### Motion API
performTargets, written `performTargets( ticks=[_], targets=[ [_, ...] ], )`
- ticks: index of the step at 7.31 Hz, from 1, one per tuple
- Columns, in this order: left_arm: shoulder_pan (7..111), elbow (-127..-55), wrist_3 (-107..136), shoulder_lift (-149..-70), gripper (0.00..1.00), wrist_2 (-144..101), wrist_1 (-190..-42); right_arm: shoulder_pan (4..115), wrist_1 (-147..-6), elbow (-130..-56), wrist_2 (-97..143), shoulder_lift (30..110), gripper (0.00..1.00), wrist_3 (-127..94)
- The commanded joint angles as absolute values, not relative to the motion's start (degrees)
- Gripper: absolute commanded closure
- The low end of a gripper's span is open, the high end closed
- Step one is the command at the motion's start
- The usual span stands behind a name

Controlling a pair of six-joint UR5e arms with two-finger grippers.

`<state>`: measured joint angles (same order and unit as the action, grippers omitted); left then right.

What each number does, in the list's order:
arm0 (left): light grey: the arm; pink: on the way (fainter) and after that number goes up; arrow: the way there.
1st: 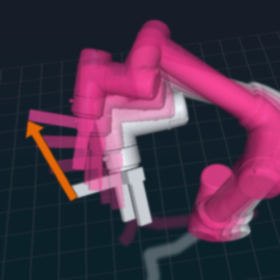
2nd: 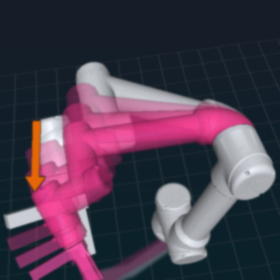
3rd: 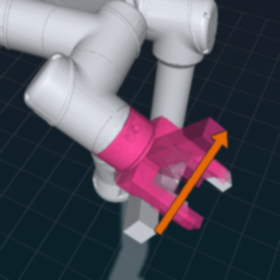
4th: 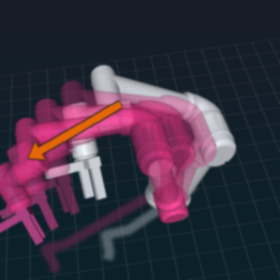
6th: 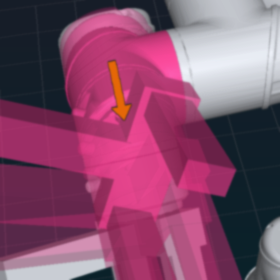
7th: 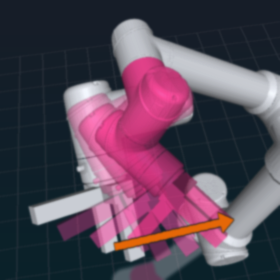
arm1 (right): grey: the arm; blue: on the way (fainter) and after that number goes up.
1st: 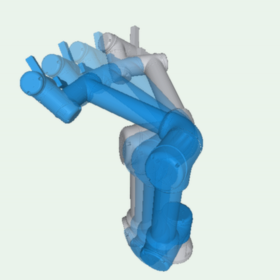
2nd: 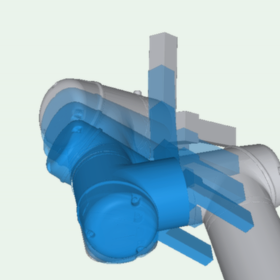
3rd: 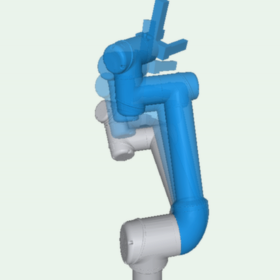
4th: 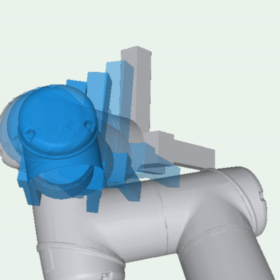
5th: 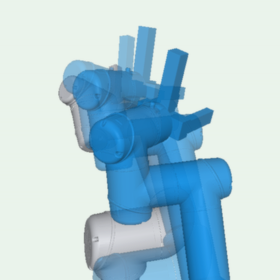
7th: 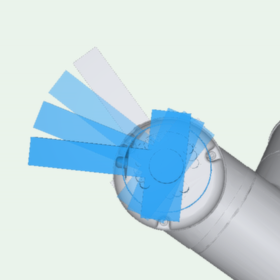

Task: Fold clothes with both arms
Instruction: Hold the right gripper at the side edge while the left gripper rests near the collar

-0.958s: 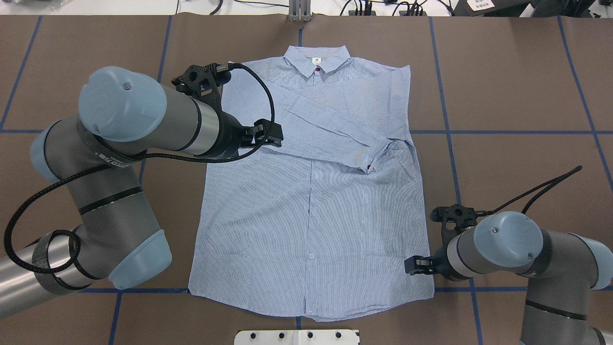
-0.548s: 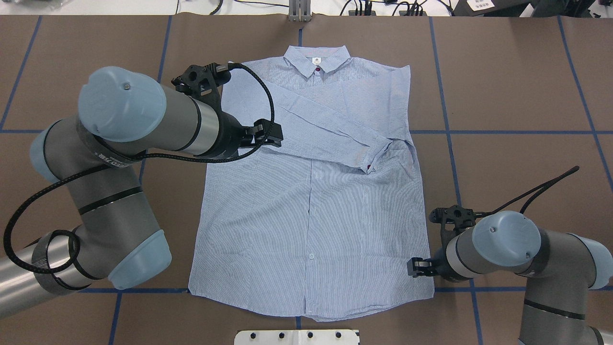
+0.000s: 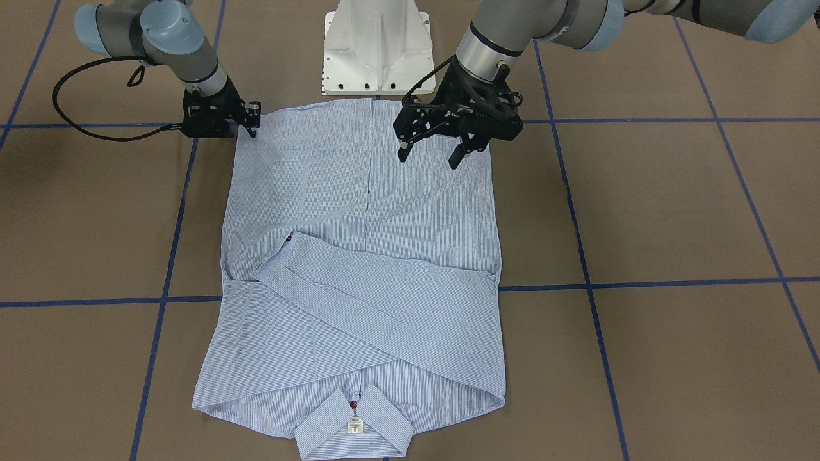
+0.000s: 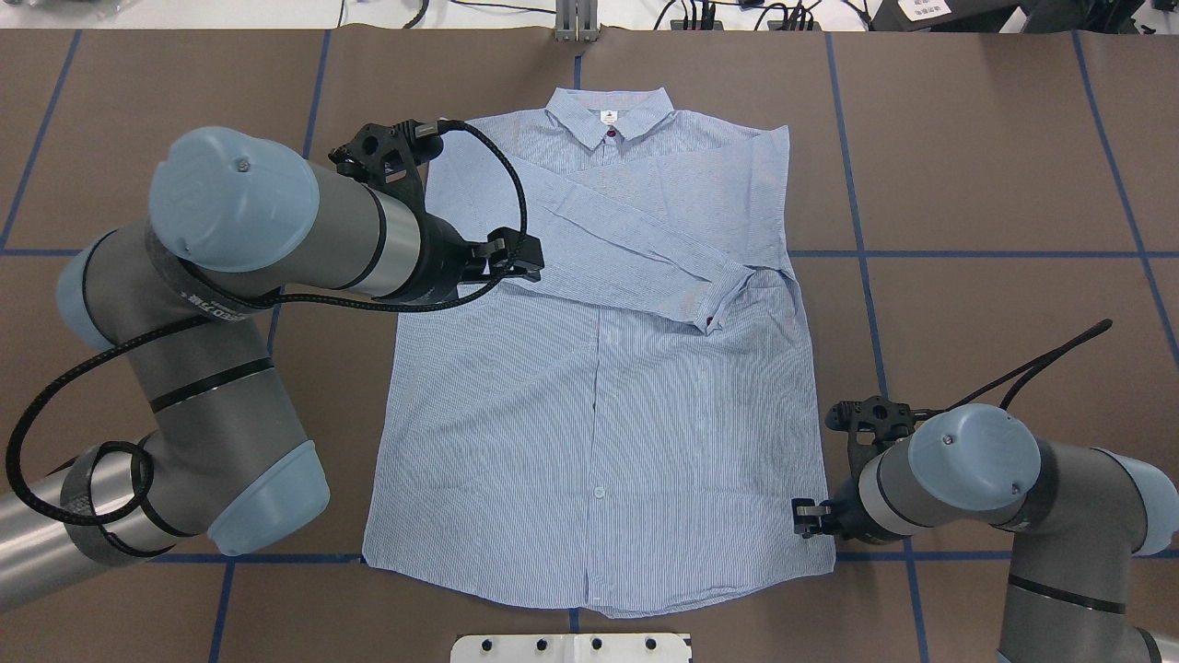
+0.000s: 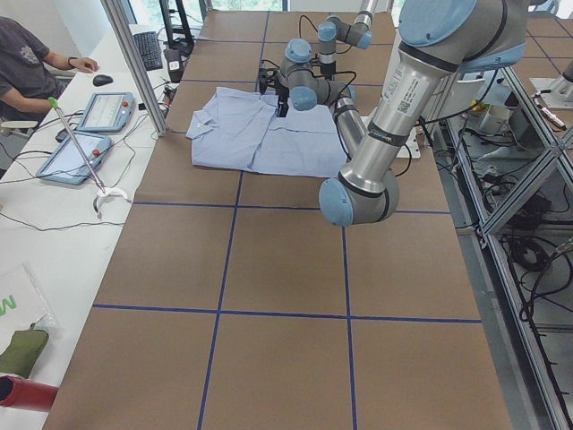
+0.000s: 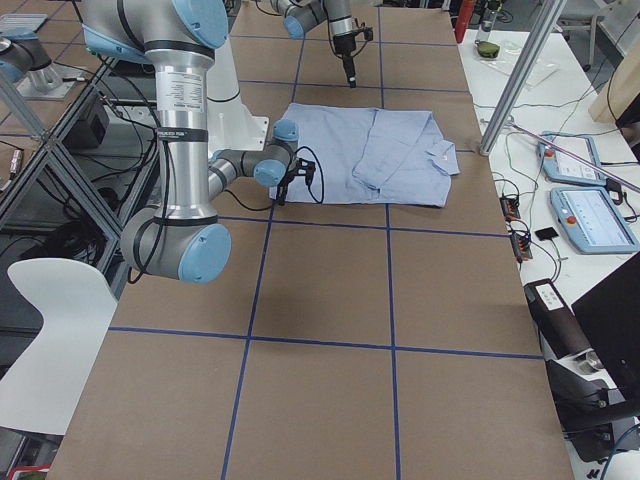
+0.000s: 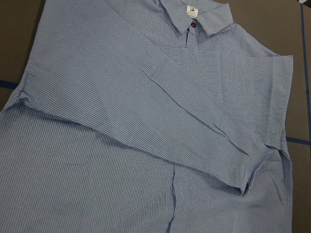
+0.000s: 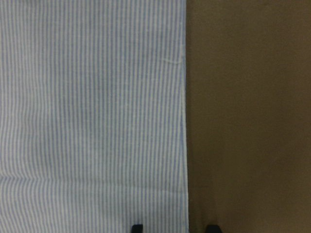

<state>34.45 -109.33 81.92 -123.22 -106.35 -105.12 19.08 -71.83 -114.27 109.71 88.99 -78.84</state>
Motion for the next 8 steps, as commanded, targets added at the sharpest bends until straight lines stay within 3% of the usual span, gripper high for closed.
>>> performTargets(
  ticks=[1, 2, 5, 8],
  targets=[
    [34.45, -109.34, 81.91, -123.22, 0.0, -106.35, -105.12, 19.16, -71.89, -114.35, 109.78, 88.95, 0.54, -78.84],
    [34.45, -109.25, 81.83, -123.22, 0.0, -106.26, -105.12, 19.16, -71.89, -114.35, 109.78, 88.95, 0.66, -78.84],
    [34.63, -109.34, 81.83, -123.22, 0.0, -105.91, -105.12, 19.07, -71.89, -114.52, 109.69, 88.86, 0.78, -78.84],
    [34.72, -109.25, 81.83, -123.13, 0.0, -105.91, -105.12, 19.07, -71.81, -115.48, 109.51, 88.68, 1.0, -78.93]
  ],
)
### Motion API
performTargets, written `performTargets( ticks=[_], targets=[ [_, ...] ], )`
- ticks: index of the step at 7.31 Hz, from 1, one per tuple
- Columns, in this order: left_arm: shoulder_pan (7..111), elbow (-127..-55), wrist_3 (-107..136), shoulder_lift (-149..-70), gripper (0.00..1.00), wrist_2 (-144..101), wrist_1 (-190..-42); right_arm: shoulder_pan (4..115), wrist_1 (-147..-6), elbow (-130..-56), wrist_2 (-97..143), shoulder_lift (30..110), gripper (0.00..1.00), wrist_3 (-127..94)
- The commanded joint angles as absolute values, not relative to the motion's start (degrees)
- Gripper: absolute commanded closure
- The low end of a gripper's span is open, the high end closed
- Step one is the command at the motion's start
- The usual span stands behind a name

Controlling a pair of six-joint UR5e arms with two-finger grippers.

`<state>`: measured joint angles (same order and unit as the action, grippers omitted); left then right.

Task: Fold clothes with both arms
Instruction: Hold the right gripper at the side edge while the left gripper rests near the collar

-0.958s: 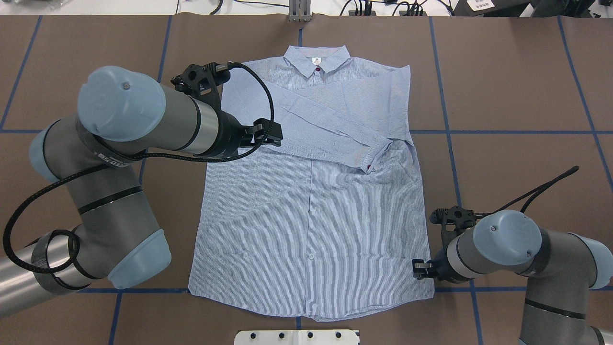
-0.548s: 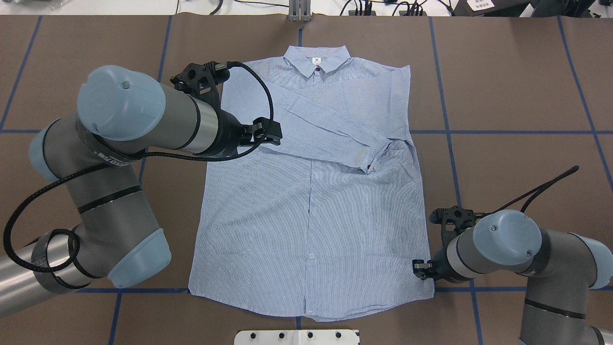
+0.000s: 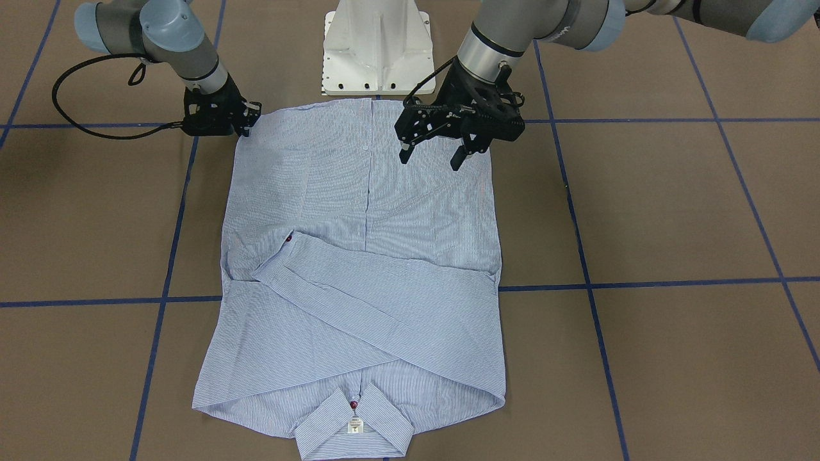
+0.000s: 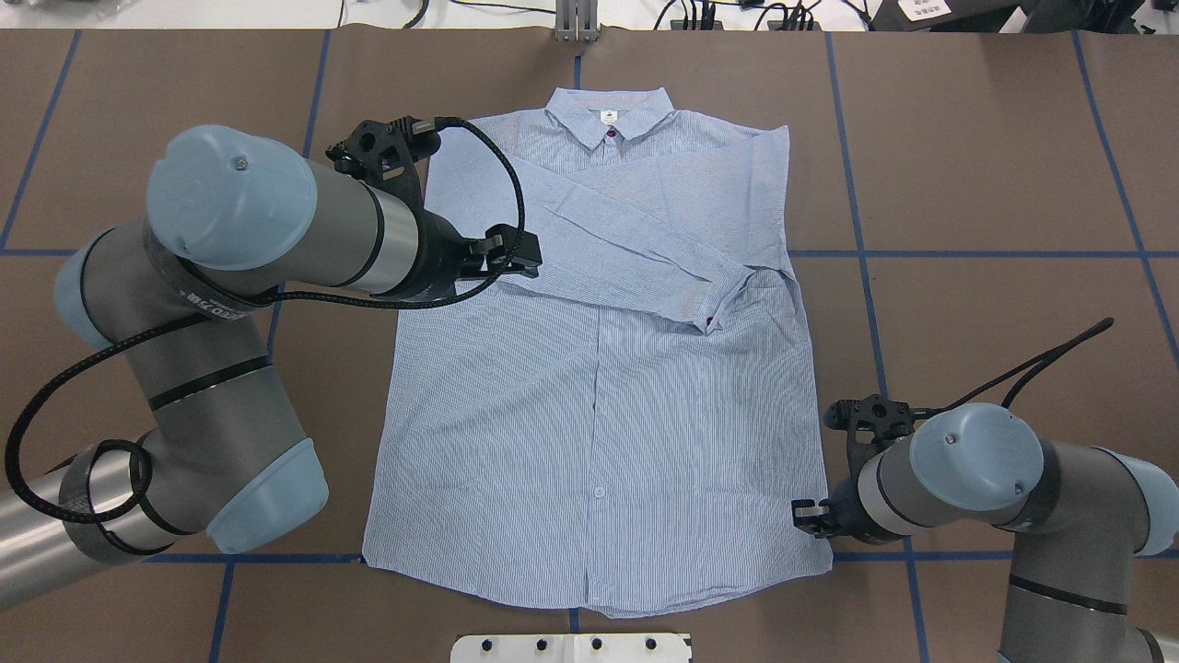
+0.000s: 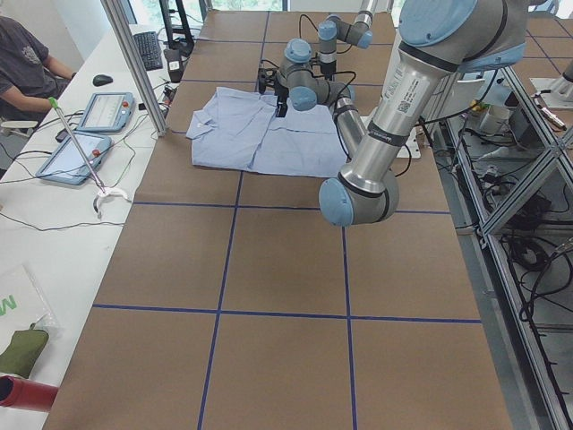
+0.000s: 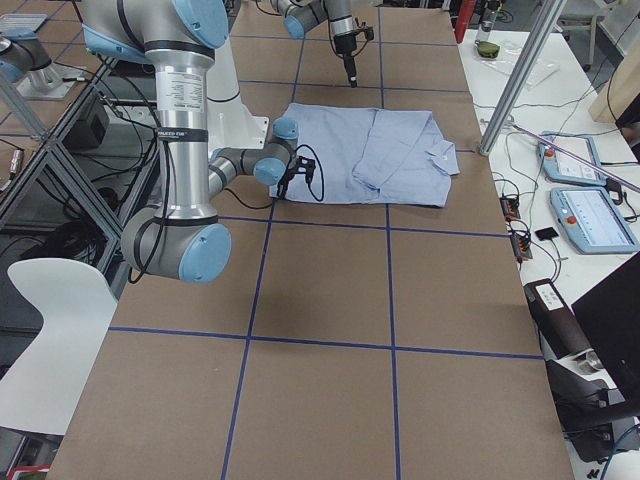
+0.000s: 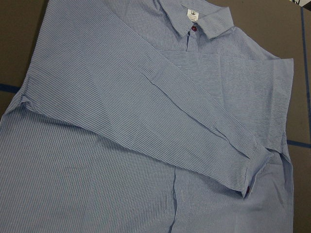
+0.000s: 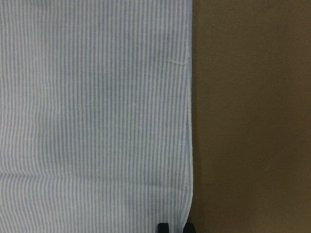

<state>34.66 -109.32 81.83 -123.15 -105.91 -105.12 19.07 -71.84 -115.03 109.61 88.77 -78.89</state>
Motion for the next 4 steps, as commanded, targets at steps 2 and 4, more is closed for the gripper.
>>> performTargets(
  ticks=[2, 4],
  targets=[
    [34.72, -109.25, 81.83, -122.0, 0.0, -105.82, -105.12, 19.07, -71.81, -115.66, 109.34, 88.42, 1.0, -78.93],
    [34.72, -110.38, 81.83, -116.83, 0.0, -105.91, -105.12, 19.25, -71.72, -116.19, 108.9, 88.5, 1.0, -78.93]
  ],
)
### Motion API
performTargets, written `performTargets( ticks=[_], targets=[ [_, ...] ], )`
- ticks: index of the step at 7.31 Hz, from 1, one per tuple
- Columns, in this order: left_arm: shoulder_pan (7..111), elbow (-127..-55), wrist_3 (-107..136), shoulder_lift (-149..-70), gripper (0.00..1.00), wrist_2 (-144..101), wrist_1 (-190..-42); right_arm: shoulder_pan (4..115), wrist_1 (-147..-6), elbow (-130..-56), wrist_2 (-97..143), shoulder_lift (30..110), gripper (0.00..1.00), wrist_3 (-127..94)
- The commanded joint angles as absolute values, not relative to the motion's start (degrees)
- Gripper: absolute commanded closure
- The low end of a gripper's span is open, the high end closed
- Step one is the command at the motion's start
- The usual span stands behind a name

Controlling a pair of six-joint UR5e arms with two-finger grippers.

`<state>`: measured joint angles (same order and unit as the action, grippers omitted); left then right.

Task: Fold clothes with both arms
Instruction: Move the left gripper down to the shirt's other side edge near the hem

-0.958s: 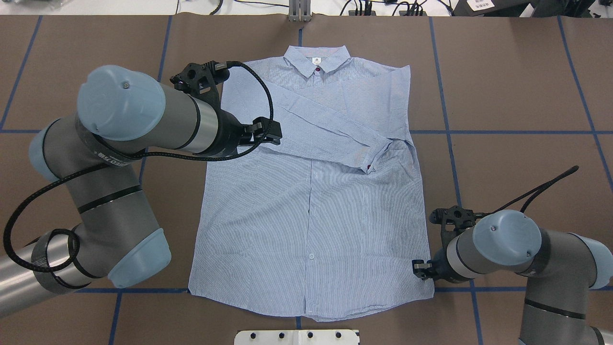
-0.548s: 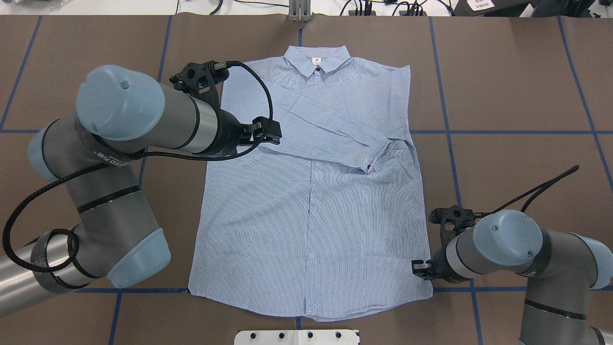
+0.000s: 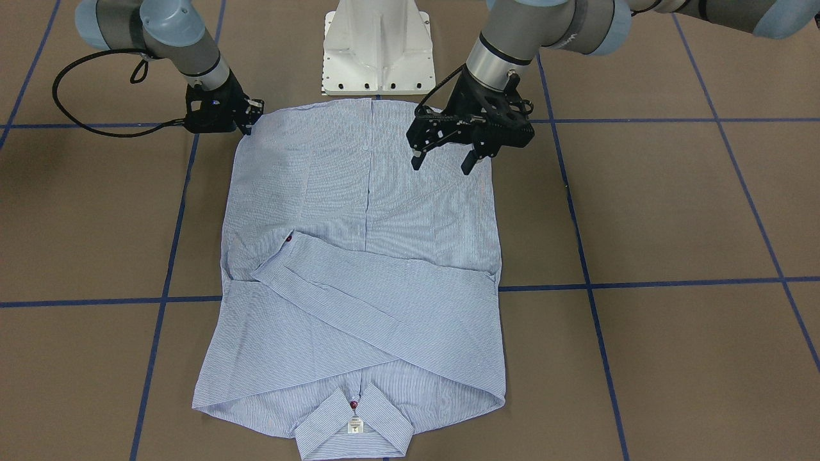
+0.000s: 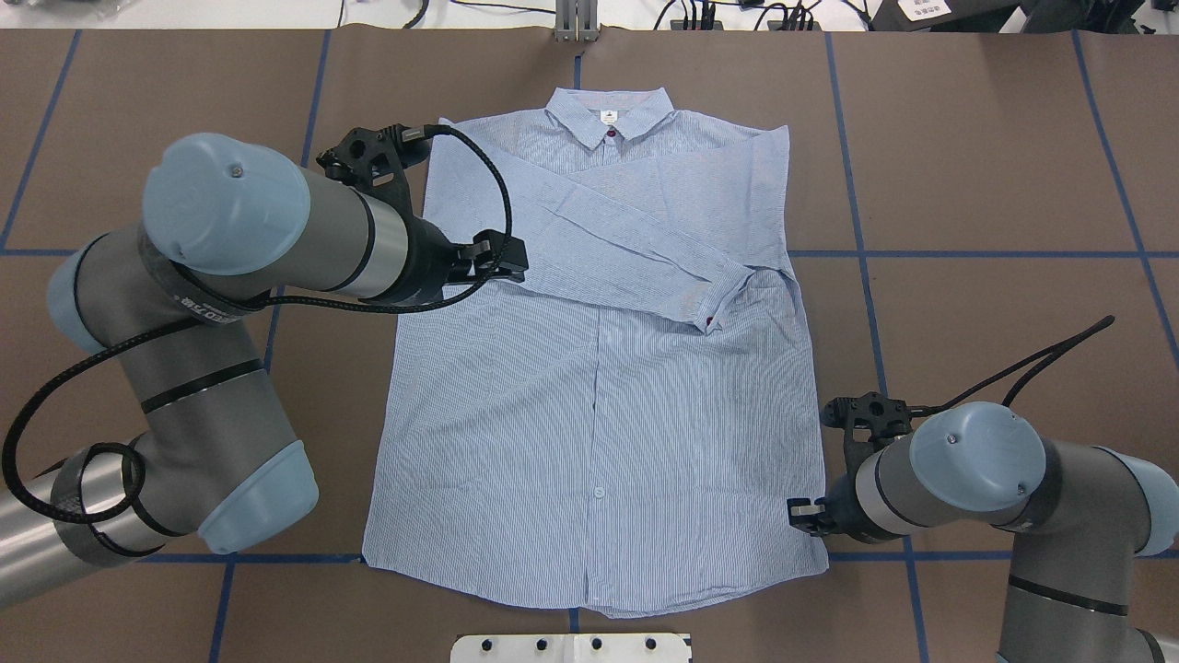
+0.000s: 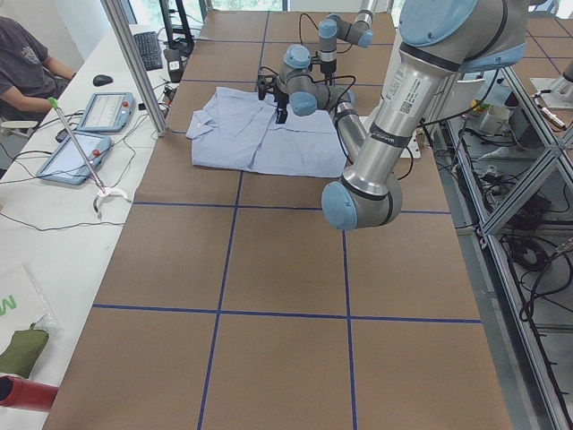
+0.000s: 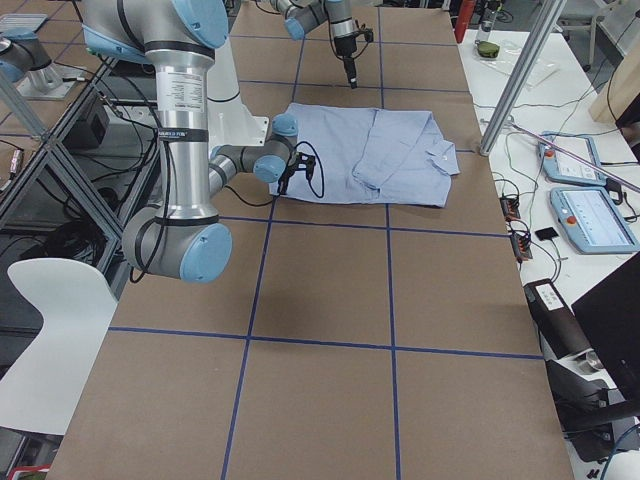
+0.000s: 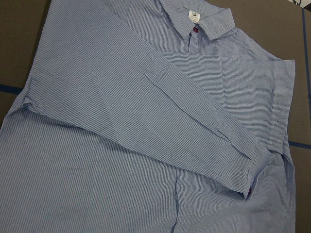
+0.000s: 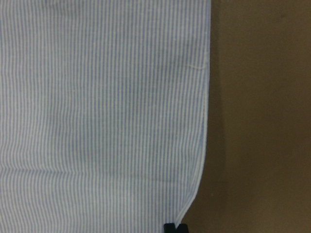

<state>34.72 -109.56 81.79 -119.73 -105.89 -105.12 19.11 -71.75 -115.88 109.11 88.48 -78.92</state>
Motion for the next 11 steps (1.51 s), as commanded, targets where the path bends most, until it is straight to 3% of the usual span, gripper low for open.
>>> performTargets(
  ticks=[1, 5, 11],
  targets=[
    [34.37, -111.87, 81.83, -113.94, 0.0, -105.82, -105.12, 19.51, -71.72, -116.37, 108.81, 88.51, 1.0, -78.93],
    [23.84, -112.32, 82.35, -105.57, 0.01, -98.09, -104.59, 20.04, -71.63, -118.81, 107.67, 88.59, 1.0, -79.1],
    [17.23, -111.53, 82.35, -105.21, 0.13, -96.86, -102.04, 20.65, -71.63, -119.18, 107.58, 88.51, 1.0, -79.1]
  ],
)
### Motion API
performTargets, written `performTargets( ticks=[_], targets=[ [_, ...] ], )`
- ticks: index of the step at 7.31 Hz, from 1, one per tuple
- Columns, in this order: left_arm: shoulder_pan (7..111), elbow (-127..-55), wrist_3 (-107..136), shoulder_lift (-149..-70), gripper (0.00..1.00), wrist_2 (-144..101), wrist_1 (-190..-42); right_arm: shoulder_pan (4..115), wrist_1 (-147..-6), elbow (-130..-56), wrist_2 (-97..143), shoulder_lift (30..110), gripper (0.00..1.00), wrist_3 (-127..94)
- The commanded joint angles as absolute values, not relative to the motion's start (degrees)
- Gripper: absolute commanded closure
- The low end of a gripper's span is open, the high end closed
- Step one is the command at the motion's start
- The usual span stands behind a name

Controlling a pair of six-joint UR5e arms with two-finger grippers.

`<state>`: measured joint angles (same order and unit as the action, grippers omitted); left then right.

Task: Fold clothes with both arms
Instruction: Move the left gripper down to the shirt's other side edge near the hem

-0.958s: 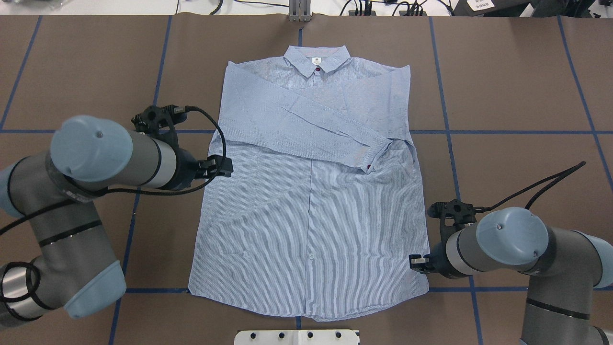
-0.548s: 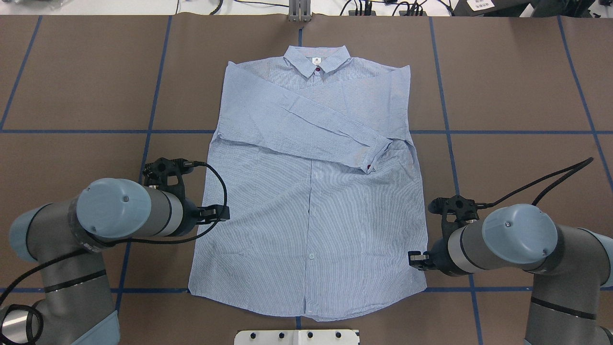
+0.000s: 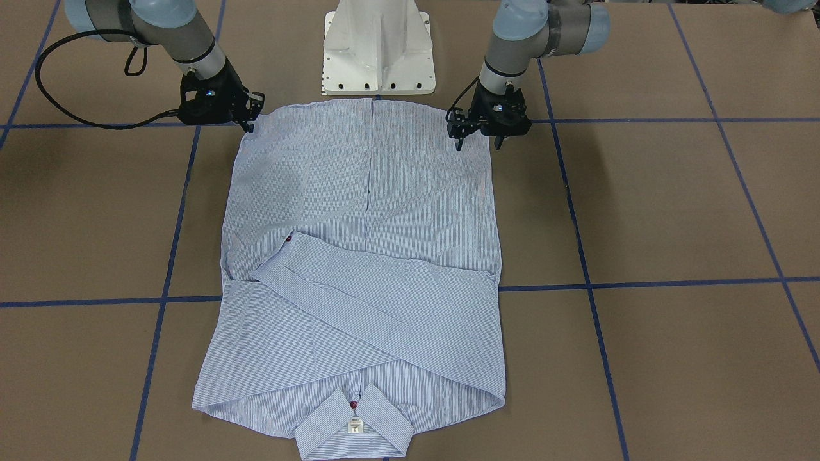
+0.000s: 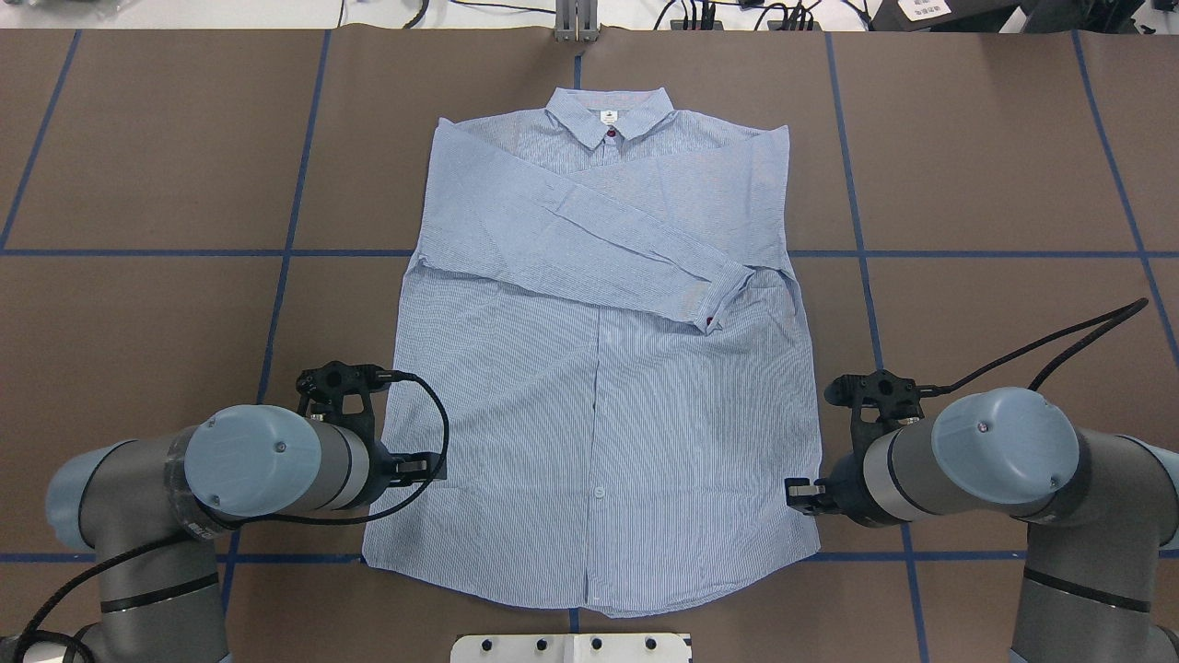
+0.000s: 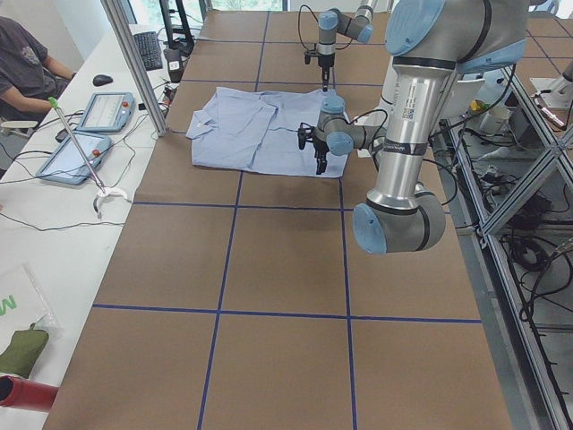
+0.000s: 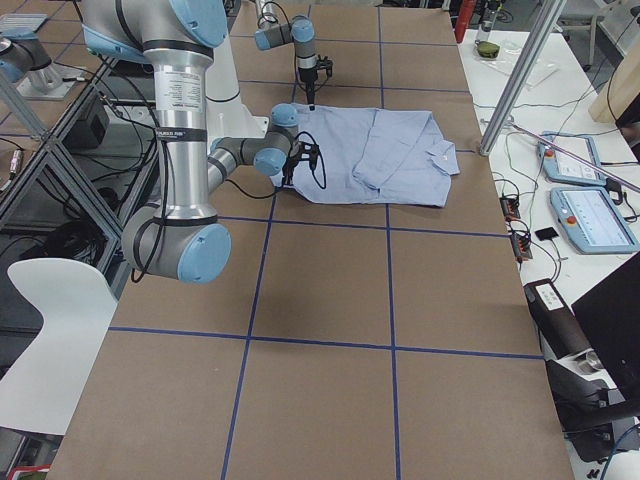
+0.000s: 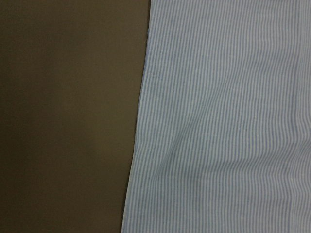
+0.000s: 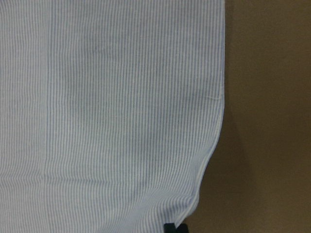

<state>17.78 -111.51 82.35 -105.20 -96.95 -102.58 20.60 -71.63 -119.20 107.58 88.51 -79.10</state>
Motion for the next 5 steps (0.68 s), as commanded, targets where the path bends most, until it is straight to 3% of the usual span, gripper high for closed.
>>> performTargets(
  ticks=[1, 3, 5],
  targets=[
    [17.05, -111.53, 82.35, -104.94, 0.14, -96.86, -102.04, 20.57, -71.63, -119.18, 107.58, 88.42, 1.0, -79.1],
    [16.44, -111.53, 82.35, -104.77, 0.23, -96.86, -101.95, 20.57, -71.63, -119.18, 107.67, 88.42, 1.0, -79.1],
    [16.08, -111.53, 82.35, -104.5, 0.23, -96.86, -101.95, 20.57, -71.54, -119.09, 107.67, 88.42, 1.0, -79.1]
  ],
)
